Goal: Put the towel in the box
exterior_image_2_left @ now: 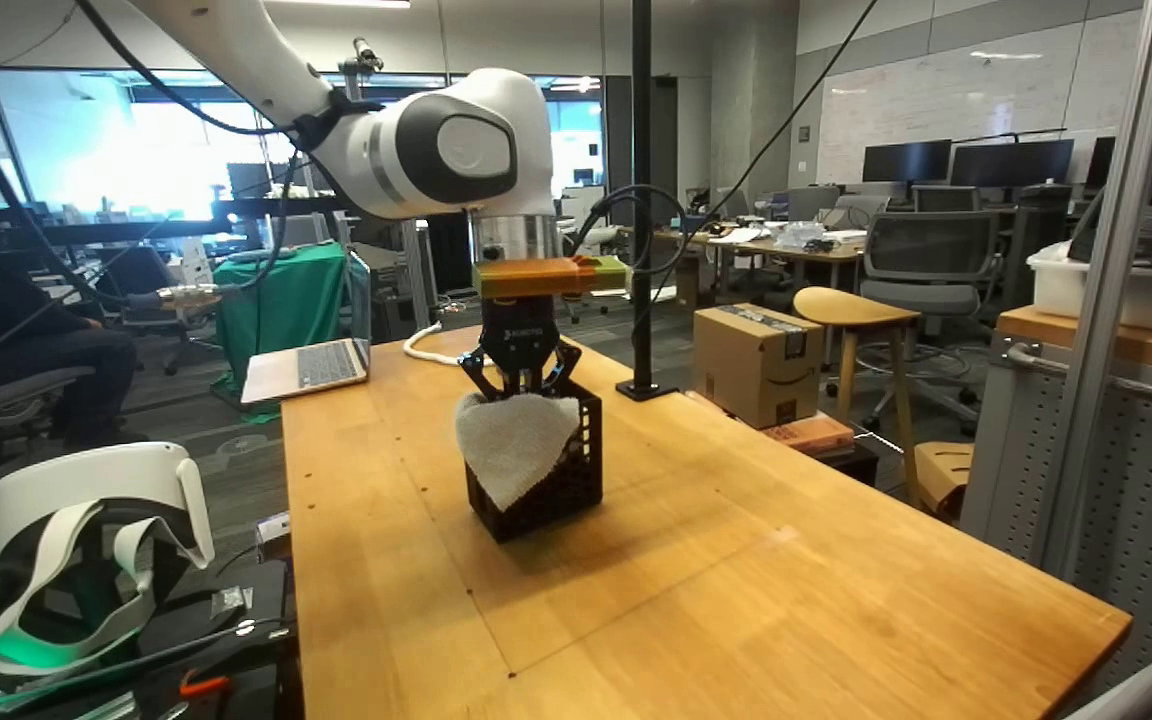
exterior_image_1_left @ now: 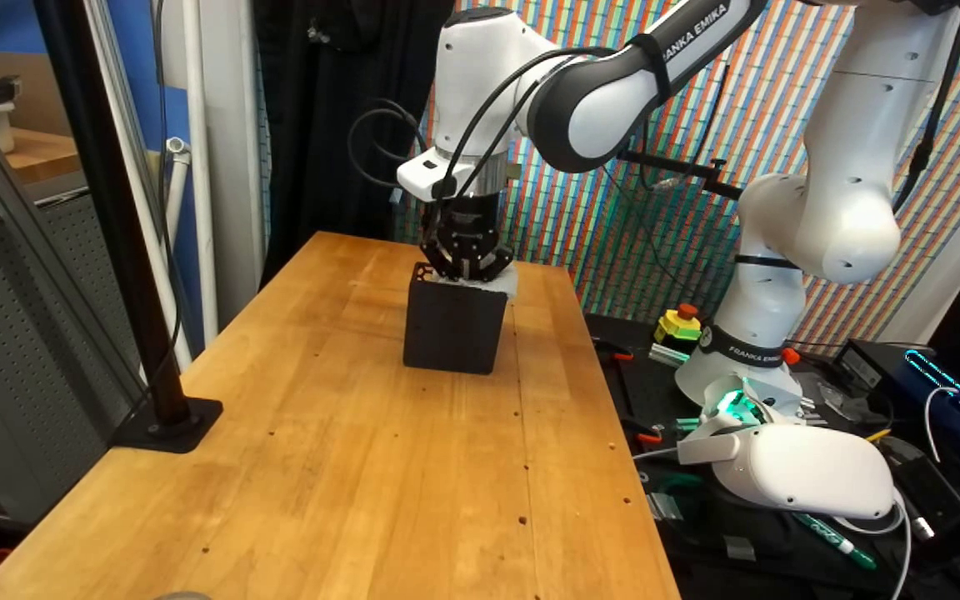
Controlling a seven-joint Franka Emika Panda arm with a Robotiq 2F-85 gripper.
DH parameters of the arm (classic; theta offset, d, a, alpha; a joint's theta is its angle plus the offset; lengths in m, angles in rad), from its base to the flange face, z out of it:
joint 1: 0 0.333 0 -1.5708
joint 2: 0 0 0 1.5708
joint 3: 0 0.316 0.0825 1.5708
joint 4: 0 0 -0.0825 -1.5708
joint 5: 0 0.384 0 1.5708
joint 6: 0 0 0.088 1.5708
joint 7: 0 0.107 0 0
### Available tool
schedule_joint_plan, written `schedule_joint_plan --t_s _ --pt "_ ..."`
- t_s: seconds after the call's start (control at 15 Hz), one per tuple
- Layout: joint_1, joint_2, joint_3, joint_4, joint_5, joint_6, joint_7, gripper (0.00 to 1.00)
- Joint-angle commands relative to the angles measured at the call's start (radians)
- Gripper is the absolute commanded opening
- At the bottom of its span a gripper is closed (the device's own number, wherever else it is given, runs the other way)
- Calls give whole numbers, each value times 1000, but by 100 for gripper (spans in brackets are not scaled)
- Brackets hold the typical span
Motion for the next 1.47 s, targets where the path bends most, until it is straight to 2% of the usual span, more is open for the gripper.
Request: schedule_joint_plan --t_s 0.0,0.2,0.47,1.4 --pt "-41 147 -16 68 63 -2 -57 15" --pt "-77 226 -18 117 100 -30 -71 15" --pt "-80 216 -6 138 107 -57 -47 15" --pt "30 -198 62 -54 -91 -41 173 16"
